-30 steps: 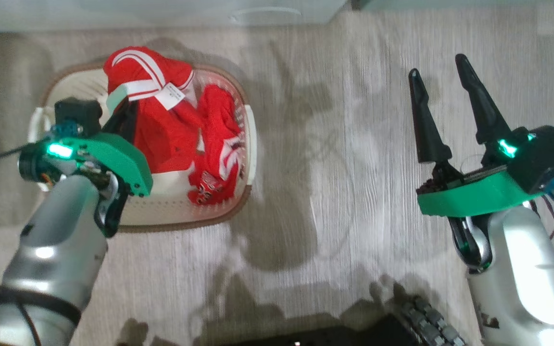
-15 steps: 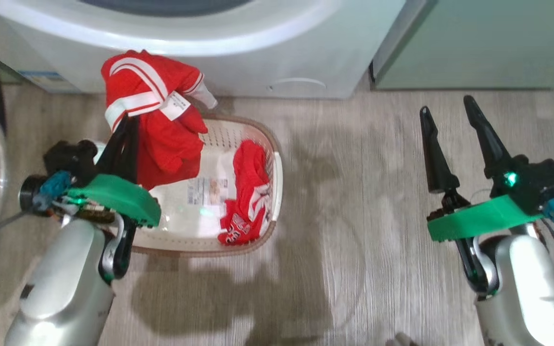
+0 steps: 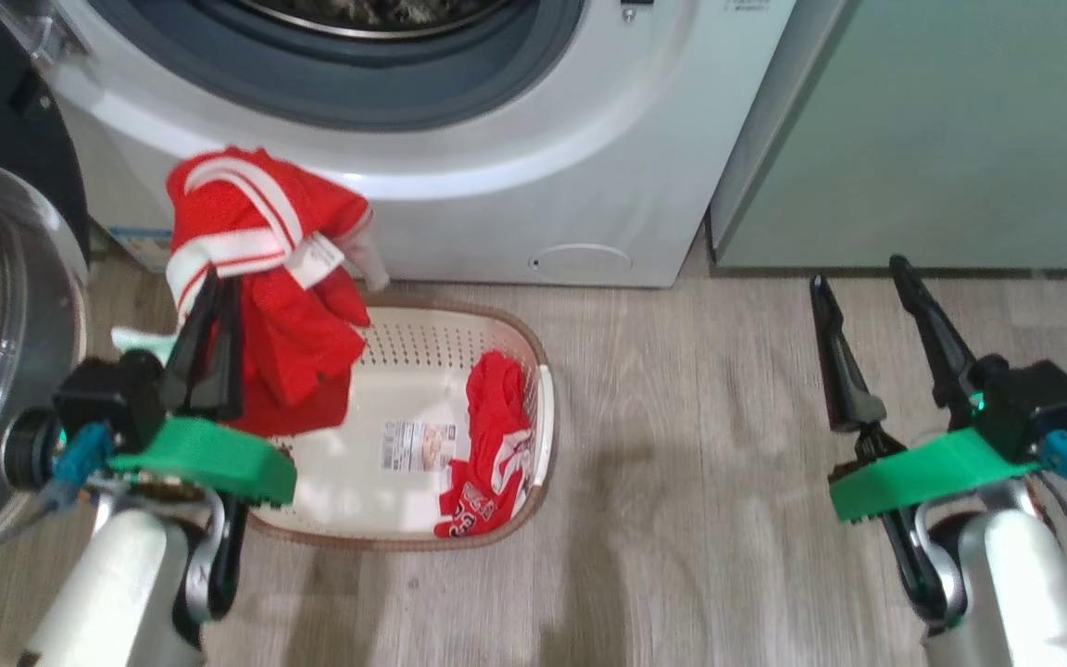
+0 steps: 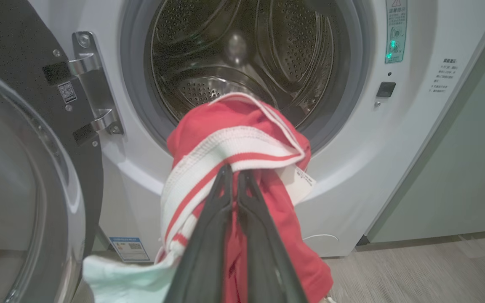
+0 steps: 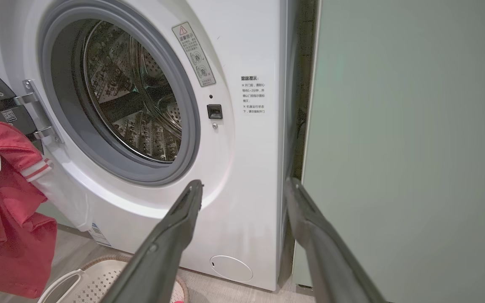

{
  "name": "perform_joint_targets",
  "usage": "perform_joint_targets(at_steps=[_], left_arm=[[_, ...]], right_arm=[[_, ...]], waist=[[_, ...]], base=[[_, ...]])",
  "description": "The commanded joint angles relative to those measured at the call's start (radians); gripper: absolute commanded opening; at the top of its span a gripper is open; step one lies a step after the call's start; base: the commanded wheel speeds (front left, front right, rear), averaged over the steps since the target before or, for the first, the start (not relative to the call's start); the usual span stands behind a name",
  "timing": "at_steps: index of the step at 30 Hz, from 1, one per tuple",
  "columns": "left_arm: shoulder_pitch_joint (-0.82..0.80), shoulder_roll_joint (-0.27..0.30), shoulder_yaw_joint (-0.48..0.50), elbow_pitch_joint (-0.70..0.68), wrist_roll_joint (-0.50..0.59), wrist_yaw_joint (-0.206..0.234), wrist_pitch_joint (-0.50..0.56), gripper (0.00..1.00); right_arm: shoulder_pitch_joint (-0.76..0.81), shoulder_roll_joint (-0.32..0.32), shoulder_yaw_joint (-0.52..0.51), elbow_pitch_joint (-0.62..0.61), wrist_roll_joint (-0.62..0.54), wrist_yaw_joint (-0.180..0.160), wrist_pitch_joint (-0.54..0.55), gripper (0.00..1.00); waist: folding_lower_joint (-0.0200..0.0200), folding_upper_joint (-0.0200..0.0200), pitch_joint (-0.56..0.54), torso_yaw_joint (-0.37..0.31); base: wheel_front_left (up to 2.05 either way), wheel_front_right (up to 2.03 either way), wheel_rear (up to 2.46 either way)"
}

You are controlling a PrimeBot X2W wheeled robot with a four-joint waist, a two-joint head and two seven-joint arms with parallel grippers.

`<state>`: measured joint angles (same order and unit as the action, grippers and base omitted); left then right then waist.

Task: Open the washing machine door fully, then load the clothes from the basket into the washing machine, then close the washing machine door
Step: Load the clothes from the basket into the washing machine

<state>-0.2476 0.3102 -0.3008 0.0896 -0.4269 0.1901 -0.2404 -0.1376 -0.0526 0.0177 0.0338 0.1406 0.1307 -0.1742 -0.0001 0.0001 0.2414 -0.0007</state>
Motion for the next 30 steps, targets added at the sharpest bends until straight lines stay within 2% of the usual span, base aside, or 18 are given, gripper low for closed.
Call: perform_joint_targets(at_steps=[1,7,14,30], left_arm=[[-0.006,0.036,0.039,-0.051,0.008,0.014,0.004,0.0],[0.08,0.055,0.041,-0.124,0.018,0.053,0.026,0.0],[0.16,0.072,0.032,-0.177,0.024,0.078,0.056,0.0],[0.223,0.084,0.024,-0.219,0.012,0.101,0.088,0.0]], right_arm=[[0.008,0.002,0.018,-0.038,0.001,0.0,0.008,1.0],[0.062,0.002,0.012,-0.048,0.008,0.0,0.02,1.0],[0.12,0.002,-0.002,-0.069,0.012,0.0,0.039,1.0],[0.162,0.002,-0.011,-0.11,0.02,0.0,0.06,1.0]], waist=[[0.0001,-0.0001,-0.029,-0.002],[0.0001,-0.0001,-0.088,-0.011],[0.0001,-0.0001,-0.142,-0.019],[0.0001,-0.0001,-0.176,-0.025]], base=[[0.0,0.0,0.0],[0.0,0.0,0.0],[0.0,0.0,0.0],[0.0,0.0,0.0]])
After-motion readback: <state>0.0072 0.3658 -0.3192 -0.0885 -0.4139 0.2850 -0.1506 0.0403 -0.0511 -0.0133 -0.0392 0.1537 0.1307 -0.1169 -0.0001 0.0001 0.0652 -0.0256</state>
